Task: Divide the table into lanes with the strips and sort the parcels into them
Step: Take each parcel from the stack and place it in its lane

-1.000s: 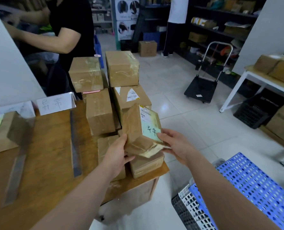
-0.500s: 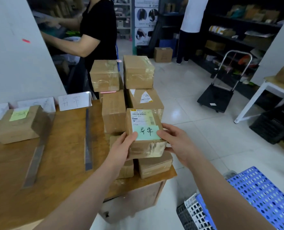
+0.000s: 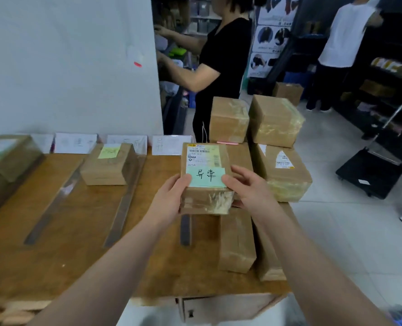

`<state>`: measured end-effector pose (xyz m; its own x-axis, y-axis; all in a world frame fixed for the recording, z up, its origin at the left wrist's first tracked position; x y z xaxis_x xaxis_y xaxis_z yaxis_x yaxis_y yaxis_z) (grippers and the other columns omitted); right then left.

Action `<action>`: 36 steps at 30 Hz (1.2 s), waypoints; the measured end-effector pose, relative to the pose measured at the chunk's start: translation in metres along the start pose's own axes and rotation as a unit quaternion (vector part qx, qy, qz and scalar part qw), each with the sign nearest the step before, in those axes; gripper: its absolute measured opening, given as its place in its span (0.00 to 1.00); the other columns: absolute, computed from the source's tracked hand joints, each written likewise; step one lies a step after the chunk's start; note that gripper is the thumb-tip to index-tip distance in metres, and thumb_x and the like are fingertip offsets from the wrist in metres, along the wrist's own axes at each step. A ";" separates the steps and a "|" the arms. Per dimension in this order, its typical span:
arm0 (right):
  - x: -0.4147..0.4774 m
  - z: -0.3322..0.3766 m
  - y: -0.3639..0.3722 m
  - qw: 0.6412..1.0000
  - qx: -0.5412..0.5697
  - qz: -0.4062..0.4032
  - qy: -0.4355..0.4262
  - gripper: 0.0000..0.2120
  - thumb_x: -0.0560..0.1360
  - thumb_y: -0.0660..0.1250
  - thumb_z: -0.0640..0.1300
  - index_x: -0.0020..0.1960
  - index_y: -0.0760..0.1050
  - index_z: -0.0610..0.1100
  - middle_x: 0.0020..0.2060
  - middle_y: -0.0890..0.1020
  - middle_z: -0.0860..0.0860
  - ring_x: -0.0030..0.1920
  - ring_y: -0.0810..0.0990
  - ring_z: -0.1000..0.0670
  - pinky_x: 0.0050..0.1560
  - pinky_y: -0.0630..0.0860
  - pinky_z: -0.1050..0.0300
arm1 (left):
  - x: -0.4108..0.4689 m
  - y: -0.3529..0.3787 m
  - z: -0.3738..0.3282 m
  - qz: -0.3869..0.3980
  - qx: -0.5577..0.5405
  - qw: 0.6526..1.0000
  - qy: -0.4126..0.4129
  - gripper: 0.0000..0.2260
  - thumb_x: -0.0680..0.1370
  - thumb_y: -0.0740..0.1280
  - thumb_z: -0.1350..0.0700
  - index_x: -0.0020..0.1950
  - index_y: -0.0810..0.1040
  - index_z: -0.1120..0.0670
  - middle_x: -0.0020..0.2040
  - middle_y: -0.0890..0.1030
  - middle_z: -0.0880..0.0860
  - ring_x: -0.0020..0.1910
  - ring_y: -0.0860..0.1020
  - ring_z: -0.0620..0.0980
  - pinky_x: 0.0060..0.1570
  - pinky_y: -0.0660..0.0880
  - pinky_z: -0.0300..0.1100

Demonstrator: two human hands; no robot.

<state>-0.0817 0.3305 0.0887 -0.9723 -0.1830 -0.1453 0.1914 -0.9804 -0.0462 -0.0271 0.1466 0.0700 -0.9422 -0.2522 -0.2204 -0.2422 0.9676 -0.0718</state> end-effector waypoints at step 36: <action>0.320 -0.135 0.180 0.983 -0.082 0.015 0.164 0.23 0.79 0.65 0.42 0.73 0.66 0.48 0.62 0.79 0.50 0.57 0.80 0.51 0.50 0.82 0.55 | 0.340 -0.124 0.112 0.025 0.125 0.975 -0.184 0.17 0.84 0.57 0.51 0.72 0.69 0.52 0.64 0.79 0.52 0.59 0.78 0.51 0.55 0.80 0.49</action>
<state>-0.3403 0.1048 -0.1001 -0.8753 -0.1526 -0.4589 0.2650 -0.9451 -0.1914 -0.2917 -0.0606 -0.1046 -0.7939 -0.2378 -0.5596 -0.0918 0.9567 -0.2762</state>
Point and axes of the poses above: each hand's wrist, its own x-axis towards the middle knuckle, its own y-axis out of the palm, z = x × y, the point moved 9 cm from there along x, towards the middle knuckle
